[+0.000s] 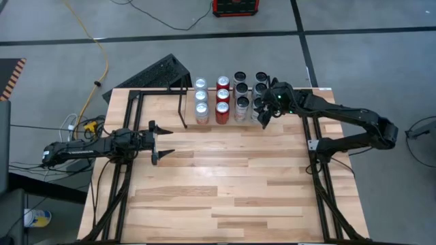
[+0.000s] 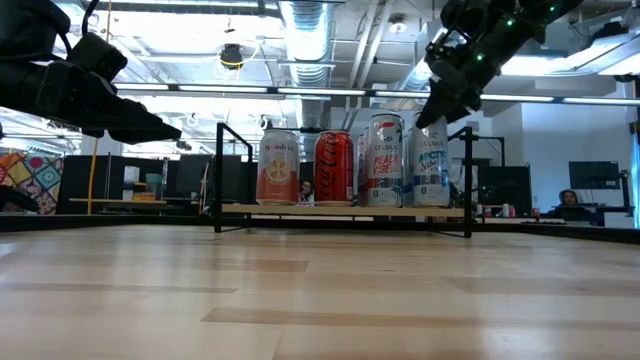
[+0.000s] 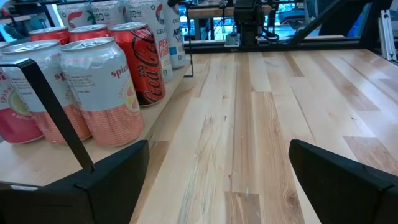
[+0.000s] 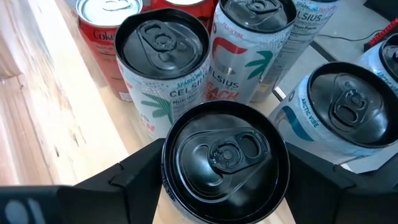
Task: Place canned beverage on shelf
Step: Put the white blue soda can on the shelf aligned with the other white blue soda cans
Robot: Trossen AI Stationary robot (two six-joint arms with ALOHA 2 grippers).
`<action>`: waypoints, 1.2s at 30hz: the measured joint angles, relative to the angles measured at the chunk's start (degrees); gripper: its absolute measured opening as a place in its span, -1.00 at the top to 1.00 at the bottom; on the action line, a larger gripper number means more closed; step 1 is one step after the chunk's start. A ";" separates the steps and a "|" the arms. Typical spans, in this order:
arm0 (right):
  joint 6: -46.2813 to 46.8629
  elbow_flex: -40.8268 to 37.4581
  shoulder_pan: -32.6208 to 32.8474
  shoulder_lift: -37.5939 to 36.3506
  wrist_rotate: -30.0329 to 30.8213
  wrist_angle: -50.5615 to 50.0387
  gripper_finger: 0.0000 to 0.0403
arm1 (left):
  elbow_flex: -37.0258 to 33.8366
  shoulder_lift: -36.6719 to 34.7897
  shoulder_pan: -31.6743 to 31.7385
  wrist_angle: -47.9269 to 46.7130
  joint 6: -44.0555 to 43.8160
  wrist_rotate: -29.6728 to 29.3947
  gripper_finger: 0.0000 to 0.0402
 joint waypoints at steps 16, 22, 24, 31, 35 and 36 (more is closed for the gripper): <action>-0.13 0.02 0.00 0.00 0.11 -1.18 -0.50 | 0.00 -0.01 0.01 0.01 0.00 0.00 -0.86; -0.17 0.02 0.00 0.00 0.12 -1.04 -0.50 | 0.00 0.00 -0.01 0.00 0.00 0.00 -0.86; -0.22 0.02 0.00 0.00 0.21 -1.05 -0.50 | 0.00 0.00 0.01 0.00 0.00 0.00 -0.86; -0.37 0.02 0.00 0.00 0.59 -1.21 -0.50 | 0.00 0.00 0.01 0.01 0.01 0.00 -0.86; -0.37 0.02 0.00 0.00 0.59 -1.25 -0.50 | 0.00 0.00 0.01 0.02 0.00 0.00 -0.86; -0.37 0.02 0.00 0.00 0.59 -1.25 -0.50 | 0.00 0.00 0.01 0.01 0.00 0.00 -0.86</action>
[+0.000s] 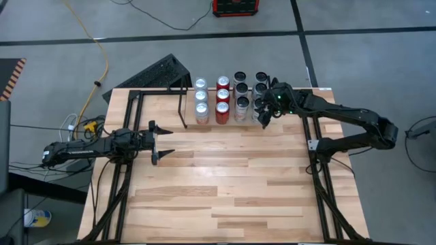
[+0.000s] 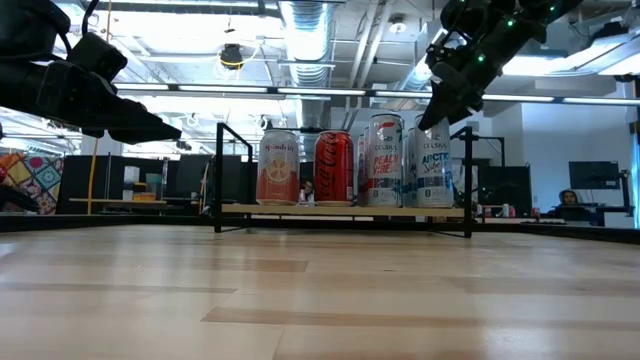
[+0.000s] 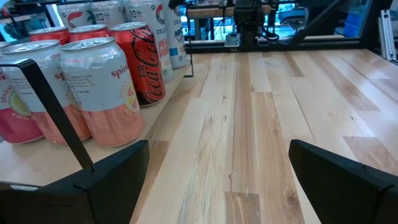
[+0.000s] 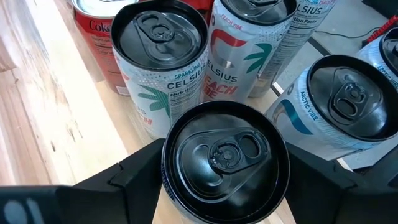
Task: Place canned beverage on shelf
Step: Put the white blue soda can on the shelf aligned with the other white blue soda cans
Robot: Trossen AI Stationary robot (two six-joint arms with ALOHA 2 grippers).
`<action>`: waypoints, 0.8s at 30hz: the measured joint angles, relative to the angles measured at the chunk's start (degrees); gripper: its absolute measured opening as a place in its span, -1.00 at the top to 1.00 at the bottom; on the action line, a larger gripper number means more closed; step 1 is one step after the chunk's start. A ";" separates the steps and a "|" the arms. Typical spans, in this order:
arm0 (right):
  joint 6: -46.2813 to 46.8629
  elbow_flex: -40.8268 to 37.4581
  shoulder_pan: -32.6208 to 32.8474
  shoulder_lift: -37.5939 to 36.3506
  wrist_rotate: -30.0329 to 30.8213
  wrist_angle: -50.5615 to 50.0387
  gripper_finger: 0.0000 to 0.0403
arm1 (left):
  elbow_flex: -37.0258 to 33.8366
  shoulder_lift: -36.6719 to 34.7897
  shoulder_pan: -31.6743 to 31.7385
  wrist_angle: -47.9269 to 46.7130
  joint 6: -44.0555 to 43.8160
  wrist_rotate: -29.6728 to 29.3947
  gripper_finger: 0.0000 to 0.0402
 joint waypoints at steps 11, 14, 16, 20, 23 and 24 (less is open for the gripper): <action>-0.03 0.00 0.00 0.00 0.00 -0.27 -0.50 | 0.00 0.00 0.00 -0.01 0.00 0.00 -0.86; -0.03 0.00 0.00 0.00 0.00 -0.37 -0.50 | 0.00 0.00 0.00 0.01 0.00 0.00 -0.86; -0.04 0.00 0.00 0.00 0.00 -0.48 -0.50 | 0.00 0.00 0.00 -0.01 0.02 0.00 -0.86; -0.04 0.03 0.00 0.00 0.00 -0.71 -0.50 | 0.00 0.00 0.00 0.00 0.00 0.00 -0.86; -0.04 0.07 0.00 0.00 0.27 -0.87 -0.50 | 0.00 0.00 0.00 -0.01 0.00 0.00 -0.86; -0.06 0.07 0.02 0.00 0.67 -0.91 -0.51 | 0.00 0.00 -0.01 0.01 0.00 -0.01 -0.86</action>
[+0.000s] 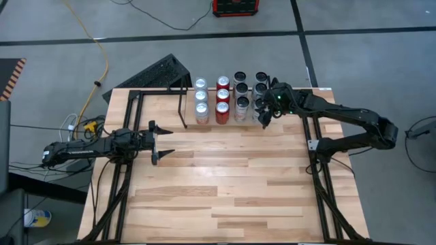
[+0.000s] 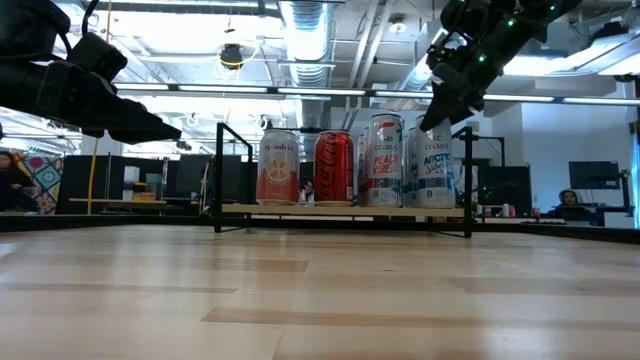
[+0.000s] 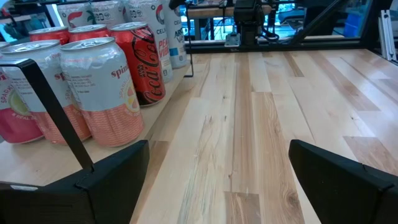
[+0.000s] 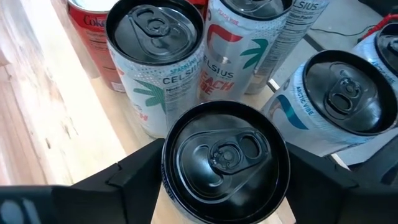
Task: Place canned beverage on shelf
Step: Put the white blue soda can on the shelf aligned with the other white blue soda cans
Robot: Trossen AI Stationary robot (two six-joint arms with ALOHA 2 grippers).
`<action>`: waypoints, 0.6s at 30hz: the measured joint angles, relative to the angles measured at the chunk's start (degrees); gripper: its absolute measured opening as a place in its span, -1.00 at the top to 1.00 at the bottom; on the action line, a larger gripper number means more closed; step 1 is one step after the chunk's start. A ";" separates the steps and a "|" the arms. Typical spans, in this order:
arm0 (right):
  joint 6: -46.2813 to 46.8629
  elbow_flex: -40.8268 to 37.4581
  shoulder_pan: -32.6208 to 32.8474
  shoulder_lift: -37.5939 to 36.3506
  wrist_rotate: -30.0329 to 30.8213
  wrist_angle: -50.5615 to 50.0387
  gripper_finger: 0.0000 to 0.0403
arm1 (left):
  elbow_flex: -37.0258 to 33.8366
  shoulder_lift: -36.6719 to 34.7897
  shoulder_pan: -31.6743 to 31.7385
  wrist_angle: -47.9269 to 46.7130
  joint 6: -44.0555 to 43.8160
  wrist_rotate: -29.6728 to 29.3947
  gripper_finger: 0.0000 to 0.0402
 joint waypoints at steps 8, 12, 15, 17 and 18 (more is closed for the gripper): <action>-0.16 0.04 0.00 -0.02 0.86 -0.18 -0.82 | 0.00 -0.01 0.01 -0.01 0.00 0.01 -0.86; 0.01 0.04 0.13 -0.02 0.86 0.43 -0.89 | 0.00 -0.01 -0.01 -0.01 0.00 0.00 -0.86; 0.04 0.04 0.13 -0.03 0.86 1.08 -0.89 | 0.00 -0.01 0.01 -0.02 0.00 0.01 -0.86; 0.04 0.30 0.13 -0.20 0.86 0.70 -0.88 | 0.00 -0.01 0.00 -0.01 0.01 0.00 -0.86; 0.04 0.85 0.13 -0.20 0.86 0.10 -0.89 | 0.00 -0.02 0.00 -0.01 0.00 0.01 -0.86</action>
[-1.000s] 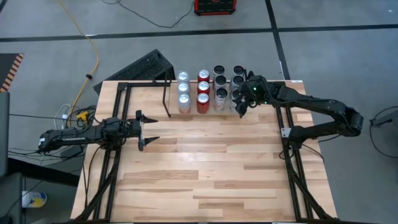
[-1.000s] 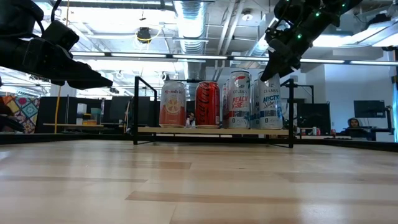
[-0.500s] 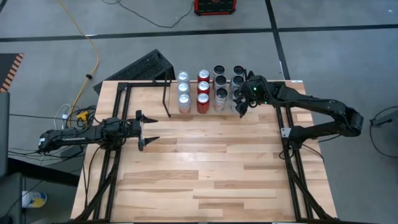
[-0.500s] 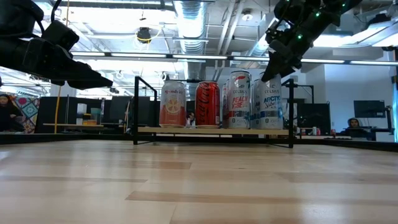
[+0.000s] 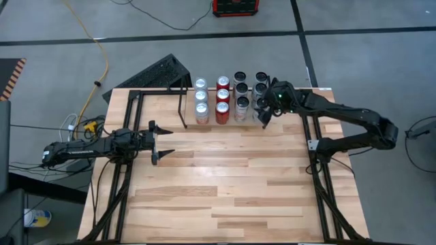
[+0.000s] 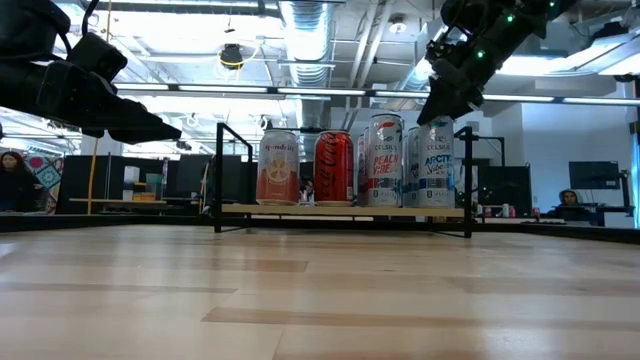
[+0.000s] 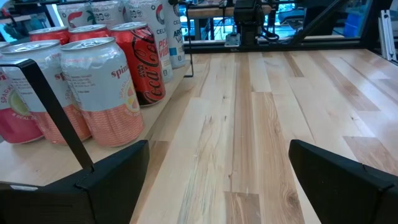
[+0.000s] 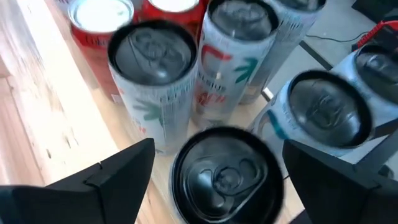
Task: Place canned beverage on shelf
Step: Put the white blue soda can on the shelf aligned with the other white blue soda cans, then return to Home Position
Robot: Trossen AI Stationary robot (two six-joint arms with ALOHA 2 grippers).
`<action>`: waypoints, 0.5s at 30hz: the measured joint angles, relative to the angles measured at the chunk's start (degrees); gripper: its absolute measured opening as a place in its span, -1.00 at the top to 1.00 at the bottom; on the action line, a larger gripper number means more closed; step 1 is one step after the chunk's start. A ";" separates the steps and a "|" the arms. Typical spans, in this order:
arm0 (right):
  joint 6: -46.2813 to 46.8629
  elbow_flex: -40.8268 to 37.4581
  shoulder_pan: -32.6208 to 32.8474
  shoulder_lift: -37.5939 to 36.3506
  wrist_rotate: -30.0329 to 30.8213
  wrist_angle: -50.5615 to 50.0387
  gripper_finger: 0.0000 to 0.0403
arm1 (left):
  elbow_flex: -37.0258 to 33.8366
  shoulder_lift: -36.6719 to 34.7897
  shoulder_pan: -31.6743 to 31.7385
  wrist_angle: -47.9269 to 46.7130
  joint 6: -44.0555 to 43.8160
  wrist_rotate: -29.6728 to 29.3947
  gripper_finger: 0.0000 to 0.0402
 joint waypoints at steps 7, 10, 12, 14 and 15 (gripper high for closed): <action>0.18 7.15 1.70 -0.04 -0.12 -5.12 -0.89 | 0.00 0.00 0.00 0.00 0.00 0.00 -0.86; 1.06 10.83 4.06 -0.04 -0.42 -6.81 -0.89 | 0.00 0.00 0.01 0.00 0.00 0.00 -0.86; 1.70 13.29 6.31 -0.04 -0.58 -8.55 -0.89 | 0.00 0.01 0.01 -0.01 0.00 0.00 -0.86; 2.19 15.34 9.31 -0.23 -0.73 -10.41 -0.89 | 0.00 0.00 0.01 -0.01 0.00 0.00 -0.86; 2.57 15.80 11.05 -0.67 -1.28 -11.08 -0.89 | 0.00 0.01 0.00 -0.01 0.00 0.00 -0.86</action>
